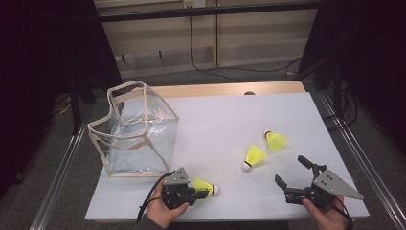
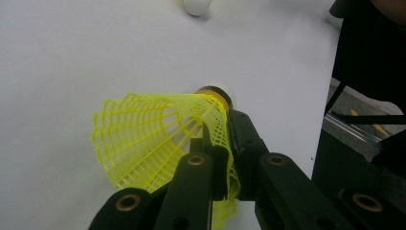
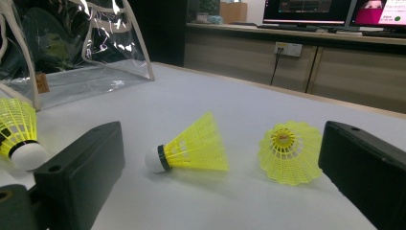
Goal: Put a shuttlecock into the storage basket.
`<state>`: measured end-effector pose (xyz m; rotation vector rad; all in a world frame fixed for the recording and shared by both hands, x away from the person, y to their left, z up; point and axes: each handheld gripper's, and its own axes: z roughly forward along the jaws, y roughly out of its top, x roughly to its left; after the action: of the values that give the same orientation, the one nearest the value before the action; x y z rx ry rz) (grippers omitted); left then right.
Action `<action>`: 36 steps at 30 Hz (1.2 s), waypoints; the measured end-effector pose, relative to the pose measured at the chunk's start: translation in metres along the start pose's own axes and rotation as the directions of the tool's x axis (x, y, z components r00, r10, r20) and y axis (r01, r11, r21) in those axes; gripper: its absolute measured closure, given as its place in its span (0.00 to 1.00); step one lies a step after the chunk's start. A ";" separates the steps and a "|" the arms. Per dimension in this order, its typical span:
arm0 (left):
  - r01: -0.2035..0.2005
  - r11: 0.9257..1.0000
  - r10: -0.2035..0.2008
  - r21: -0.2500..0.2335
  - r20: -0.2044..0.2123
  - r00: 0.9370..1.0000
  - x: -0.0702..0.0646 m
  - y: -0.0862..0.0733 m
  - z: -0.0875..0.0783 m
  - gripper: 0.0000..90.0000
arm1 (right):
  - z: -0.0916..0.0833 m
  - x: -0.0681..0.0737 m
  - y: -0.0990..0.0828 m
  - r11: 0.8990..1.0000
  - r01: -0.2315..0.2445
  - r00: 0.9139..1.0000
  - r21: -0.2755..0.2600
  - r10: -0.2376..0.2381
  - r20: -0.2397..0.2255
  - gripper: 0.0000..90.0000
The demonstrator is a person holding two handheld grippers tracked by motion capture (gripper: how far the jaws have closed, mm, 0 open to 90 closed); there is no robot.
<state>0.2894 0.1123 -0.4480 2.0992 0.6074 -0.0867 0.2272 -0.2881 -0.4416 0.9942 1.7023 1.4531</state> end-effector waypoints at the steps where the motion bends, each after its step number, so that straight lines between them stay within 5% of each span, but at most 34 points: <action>1: 0.001 1.000 -0.001 0.000 -0.003 1.000 0.000 0.000 0.000 0.96 | 0.000 0.000 0.000 1.000 0.000 1.000 0.000 0.000 0.000 0.02; 36: 0.038 0.999 -0.037 -0.006 0.003 0.999 -0.004 0.024 -0.022 0.97 | 0.001 0.001 0.000 1.000 -0.002 1.000 -0.001 0.002 -0.009 0.02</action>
<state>0.2935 0.1174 -0.4158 2.0822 0.6448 -0.1088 0.2279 -0.2869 -0.4415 0.9906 1.7078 1.4614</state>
